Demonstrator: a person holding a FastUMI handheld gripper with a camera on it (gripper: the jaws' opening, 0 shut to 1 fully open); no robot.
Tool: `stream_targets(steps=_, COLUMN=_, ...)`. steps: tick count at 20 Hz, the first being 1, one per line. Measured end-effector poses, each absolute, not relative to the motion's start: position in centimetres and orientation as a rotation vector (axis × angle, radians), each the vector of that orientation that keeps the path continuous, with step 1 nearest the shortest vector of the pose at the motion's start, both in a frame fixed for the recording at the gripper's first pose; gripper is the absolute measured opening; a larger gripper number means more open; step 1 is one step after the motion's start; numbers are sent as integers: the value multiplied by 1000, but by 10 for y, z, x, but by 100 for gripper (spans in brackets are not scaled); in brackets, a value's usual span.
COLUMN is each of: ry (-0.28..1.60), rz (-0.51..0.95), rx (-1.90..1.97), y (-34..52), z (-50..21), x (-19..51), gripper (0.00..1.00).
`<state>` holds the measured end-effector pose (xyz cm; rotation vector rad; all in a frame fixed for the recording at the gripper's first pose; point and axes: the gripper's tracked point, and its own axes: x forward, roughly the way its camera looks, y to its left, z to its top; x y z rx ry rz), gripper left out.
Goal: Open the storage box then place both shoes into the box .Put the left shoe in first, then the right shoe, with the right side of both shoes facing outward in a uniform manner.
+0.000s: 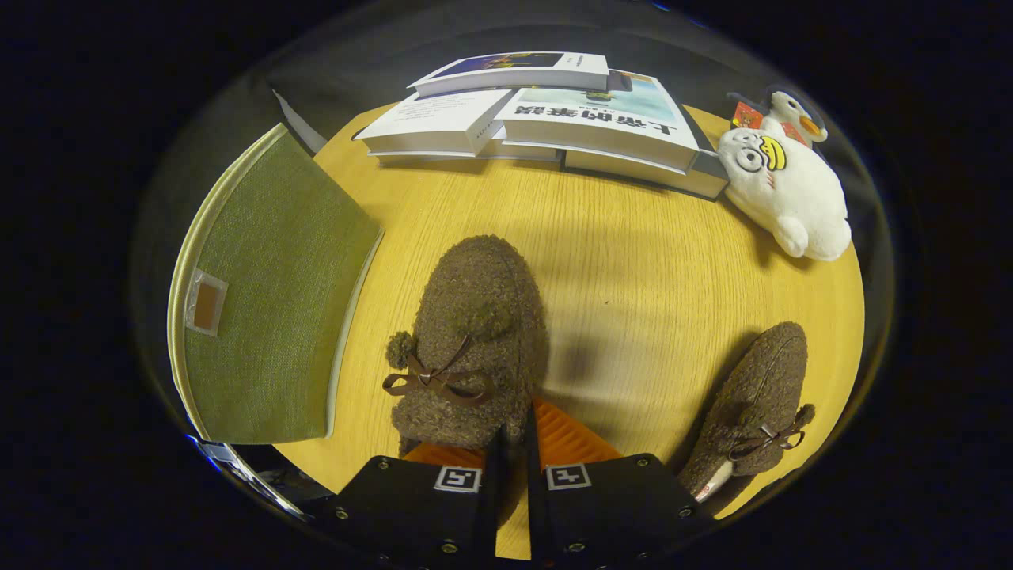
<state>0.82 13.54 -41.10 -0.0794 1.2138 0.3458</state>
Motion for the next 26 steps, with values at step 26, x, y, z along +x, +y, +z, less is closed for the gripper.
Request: stream_targets(steps=26, ry=1162, rz=513, rx=141, y=257, z=-189, x=9, gripper=0)
